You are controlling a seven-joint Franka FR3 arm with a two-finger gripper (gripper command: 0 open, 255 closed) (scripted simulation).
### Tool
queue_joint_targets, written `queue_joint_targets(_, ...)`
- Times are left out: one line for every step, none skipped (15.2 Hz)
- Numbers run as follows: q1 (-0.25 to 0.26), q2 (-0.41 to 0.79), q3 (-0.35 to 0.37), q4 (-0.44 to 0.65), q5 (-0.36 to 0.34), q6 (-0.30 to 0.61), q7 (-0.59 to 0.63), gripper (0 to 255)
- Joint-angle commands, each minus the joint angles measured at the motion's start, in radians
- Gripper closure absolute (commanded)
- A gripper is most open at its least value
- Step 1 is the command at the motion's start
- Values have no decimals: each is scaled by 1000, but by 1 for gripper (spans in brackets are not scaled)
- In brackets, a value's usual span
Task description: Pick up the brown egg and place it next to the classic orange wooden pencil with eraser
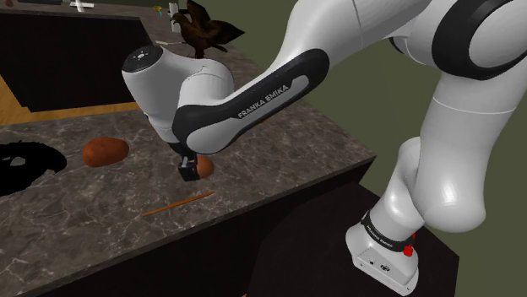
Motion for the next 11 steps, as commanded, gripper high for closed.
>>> queue_joint_targets(6, -17, 7, 28, 12, -45, -7, 0)
queue_joint_targets(10, -26, 12, 48, 20, -75, -12, 0)
queue_joint_targets(14, -33, 15, 65, 25, -99, -15, 0)
queue_joint_targets(14, -33, 15, 65, 25, -99, -15, 0)
queue_joint_targets(14, -33, 15, 65, 25, -99, -15, 0)
queue_joint_targets(14, -33, 15, 65, 25, -99, -15, 0)
queue_joint_targets(14, -33, 15, 65, 25, -99, -15, 0)
queue_joint_targets(14, -33, 15, 65, 25, -99, -15, 0)
queue_joint_targets(14, -33, 15, 65, 25, -99, -15, 0)
queue_joint_targets(14, -33, 15, 65, 25, -99, -15, 0)
queue_joint_targets(14, -33, 15, 65, 25, -99, -15, 0)
